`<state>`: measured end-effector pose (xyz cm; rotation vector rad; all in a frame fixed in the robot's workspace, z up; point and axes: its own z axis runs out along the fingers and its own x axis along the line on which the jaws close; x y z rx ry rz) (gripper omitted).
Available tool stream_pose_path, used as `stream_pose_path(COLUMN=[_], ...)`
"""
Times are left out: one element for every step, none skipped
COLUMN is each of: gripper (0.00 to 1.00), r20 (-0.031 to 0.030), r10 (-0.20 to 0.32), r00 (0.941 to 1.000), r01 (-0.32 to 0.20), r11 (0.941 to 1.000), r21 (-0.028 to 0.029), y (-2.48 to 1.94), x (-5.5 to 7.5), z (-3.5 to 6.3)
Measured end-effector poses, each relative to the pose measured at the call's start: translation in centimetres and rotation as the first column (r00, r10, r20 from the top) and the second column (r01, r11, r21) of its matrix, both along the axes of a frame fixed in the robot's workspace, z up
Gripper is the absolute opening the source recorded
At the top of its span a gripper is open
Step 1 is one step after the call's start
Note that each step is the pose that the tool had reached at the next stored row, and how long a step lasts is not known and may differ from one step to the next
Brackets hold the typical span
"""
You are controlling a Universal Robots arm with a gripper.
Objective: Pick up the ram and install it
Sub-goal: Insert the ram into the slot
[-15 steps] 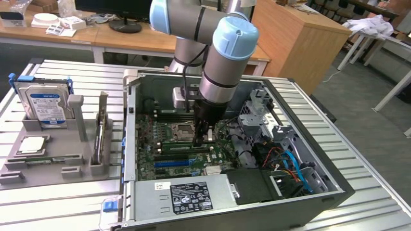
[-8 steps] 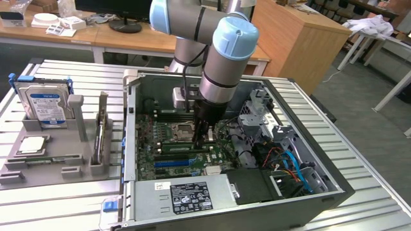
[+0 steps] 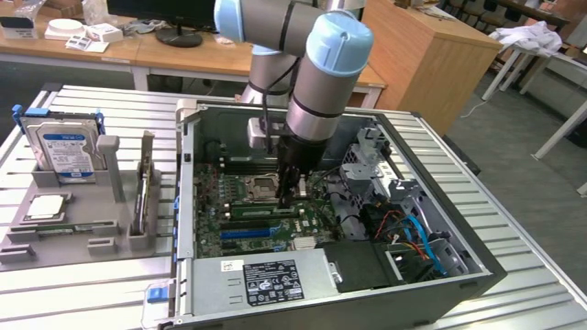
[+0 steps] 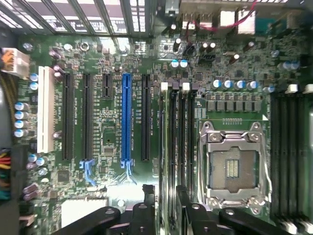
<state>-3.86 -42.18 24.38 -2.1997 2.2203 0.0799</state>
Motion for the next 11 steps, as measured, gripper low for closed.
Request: stream_pose_path(gripper=[0.31,0.31,0.31,0.31,0.31,0.31,0.31,0.31,0.31,0.31,0.31], r20=[0.0,-0.0001,0.0,0.0,0.0,-0.0001,0.0,0.0,0.0,0.0,0.0], r10=[0.0,0.0,0.0,0.0,0.0,0.0,0.0,0.0,0.0,0.0,0.0], r00=[1.0,1.0,1.0,1.0,1.0,1.0,1.0,1.0,1.0,1.0,1.0], r01=[0.0,0.0,0.0,0.0,0.0,0.0,0.0,0.0,0.0,0.0,0.0], r11=[1.0,1.0,1.0,1.0,1.0,1.0,1.0,1.0,1.0,1.0,1.0], r21=[0.0,-0.0001,0.0,0.0,0.0,0.0,0.0,0.0,0.0,-0.0001,-0.0001], y=[0.0,0.0,0.0,0.0,0.0,0.0,0.0,0.0,0.0,0.0,0.0], x=[0.0,0.0,0.0,0.0,0.0,0.0,0.0,0.0,0.0,0.0,0.0], z=[0.43,0.91,1.35,1.8,2.25,2.7,3.15,3.6,4.07,4.54,4.98])
